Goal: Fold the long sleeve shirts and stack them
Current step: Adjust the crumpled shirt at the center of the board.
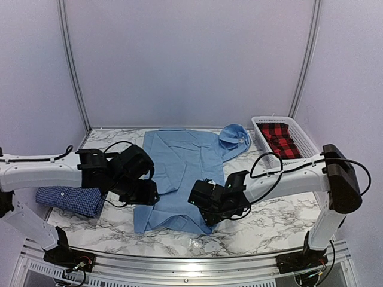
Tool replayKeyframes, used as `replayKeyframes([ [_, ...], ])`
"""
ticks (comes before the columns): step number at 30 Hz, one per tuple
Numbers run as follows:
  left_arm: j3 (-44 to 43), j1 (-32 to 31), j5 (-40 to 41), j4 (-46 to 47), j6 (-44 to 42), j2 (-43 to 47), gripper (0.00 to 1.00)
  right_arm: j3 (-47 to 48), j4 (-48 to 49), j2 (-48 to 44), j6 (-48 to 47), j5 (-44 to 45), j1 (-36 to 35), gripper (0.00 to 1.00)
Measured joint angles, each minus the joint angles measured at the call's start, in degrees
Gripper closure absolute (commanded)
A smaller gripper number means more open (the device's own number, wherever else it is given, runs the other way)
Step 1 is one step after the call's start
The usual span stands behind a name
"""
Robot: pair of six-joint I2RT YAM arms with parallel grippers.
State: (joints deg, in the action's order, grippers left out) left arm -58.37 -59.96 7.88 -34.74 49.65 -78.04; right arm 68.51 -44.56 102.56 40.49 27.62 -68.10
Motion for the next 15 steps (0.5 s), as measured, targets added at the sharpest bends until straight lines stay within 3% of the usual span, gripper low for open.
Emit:
replayKeyframes([
  [7,-11.8,0.3,-4.2,2.7,-8.5,-19.5,0.58,-17.0,-3.0,-14.9,5.8,-0.6,0.3,0.16],
  [11,-10.3,0.0,-8.9,4.0,-11.8,-23.6,0.65,-22.1,-2.7,-24.0,7.8,-2.5,1.6,0.17],
  [15,-3.5,-1.1,-12.5,5.1,-13.0,-22.6,0.7,-22.9,-1.4,-26.0,8.4,-3.9,2.5,0.19],
])
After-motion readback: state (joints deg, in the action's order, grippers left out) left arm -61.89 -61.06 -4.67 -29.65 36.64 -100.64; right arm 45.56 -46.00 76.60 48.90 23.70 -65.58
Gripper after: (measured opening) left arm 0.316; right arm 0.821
